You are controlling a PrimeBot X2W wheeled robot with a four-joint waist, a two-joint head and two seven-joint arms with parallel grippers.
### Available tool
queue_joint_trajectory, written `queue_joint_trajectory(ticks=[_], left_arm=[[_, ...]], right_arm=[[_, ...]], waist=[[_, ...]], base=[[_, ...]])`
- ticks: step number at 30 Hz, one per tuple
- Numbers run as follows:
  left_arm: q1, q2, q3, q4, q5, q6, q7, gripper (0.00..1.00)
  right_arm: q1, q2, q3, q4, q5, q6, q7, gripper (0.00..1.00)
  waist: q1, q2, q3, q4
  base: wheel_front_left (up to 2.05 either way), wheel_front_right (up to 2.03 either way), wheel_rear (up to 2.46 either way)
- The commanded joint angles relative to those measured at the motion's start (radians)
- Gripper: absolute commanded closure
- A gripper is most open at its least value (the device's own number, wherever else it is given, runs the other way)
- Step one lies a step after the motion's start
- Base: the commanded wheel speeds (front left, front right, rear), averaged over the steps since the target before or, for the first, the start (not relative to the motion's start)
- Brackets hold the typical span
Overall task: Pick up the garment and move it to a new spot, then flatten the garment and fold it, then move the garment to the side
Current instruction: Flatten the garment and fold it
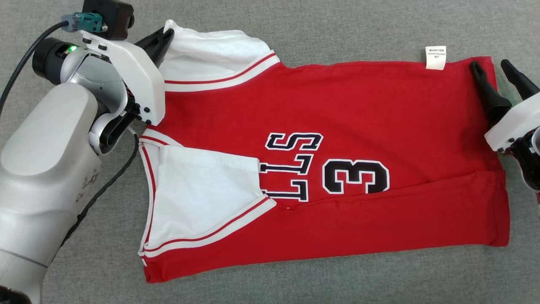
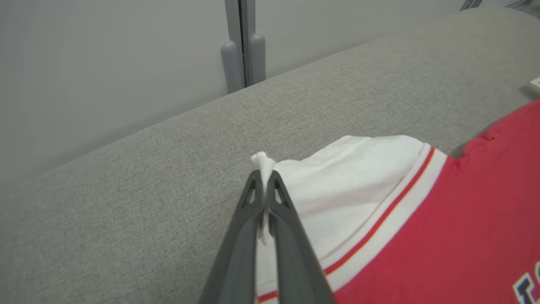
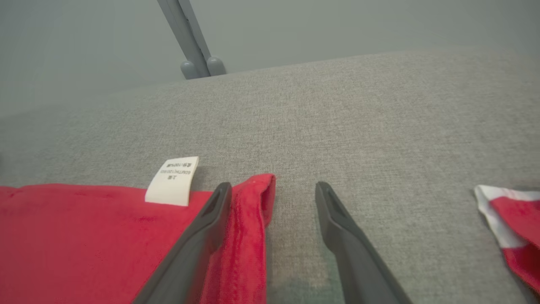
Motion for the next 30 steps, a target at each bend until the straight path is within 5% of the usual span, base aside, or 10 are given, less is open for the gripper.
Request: queue_joint_trajectory(ticks=[1,7,8,9,11,30], left_arm=[[0.008,0.003,0.001,-0.006,-0.003,0.005,0.000,1.00],[0.021,0.011,0.000,-0.031,-0.010,0.016,0.006,1.00],[0.022,0.013,0.000,-0.033,-0.012,0.018,0.008,1.00],[0.022,0.014,0.001,-0.035,-0.014,0.019,0.009,1.00],[0.023,0.017,0.001,-0.038,-0.016,0.021,0.011,1.00],[-0.030,-0.013,0.048,-0.006,0.015,0.102,-0.150,1.00]], right_arm=[[-0.016,-0.009,0.008,0.011,0.007,0.000,-0.001,0.00],[-0.047,-0.021,0.080,0.039,0.082,0.000,0.016,0.00],[-0.051,-0.024,0.094,0.040,0.091,0.000,0.017,0.36],[-0.056,-0.028,0.110,0.038,0.093,0.000,0.014,0.61],[-0.065,-0.039,0.139,0.036,0.102,0.000,-0.002,1.00],[-0.199,-0.084,0.273,0.172,0.102,-0.001,-0.198,1.00]], waist=[[0.0000,0.0000,0.004,0.003],[0.0000,0.0000,0.017,0.009],[0.0000,0.0000,0.017,0.009],[0.0000,0.0000,0.019,0.009],[0.0000,0.0000,0.021,0.011],[0.0000,0.0000,0.030,0.033]], base=[[0.00,0.00,0.00],[0.00,0.00,0.00],[0.00,0.00,0.00],[0.00,0.00,0.00],[0.00,0.00,0.00],[0.00,0.00,0.00]])
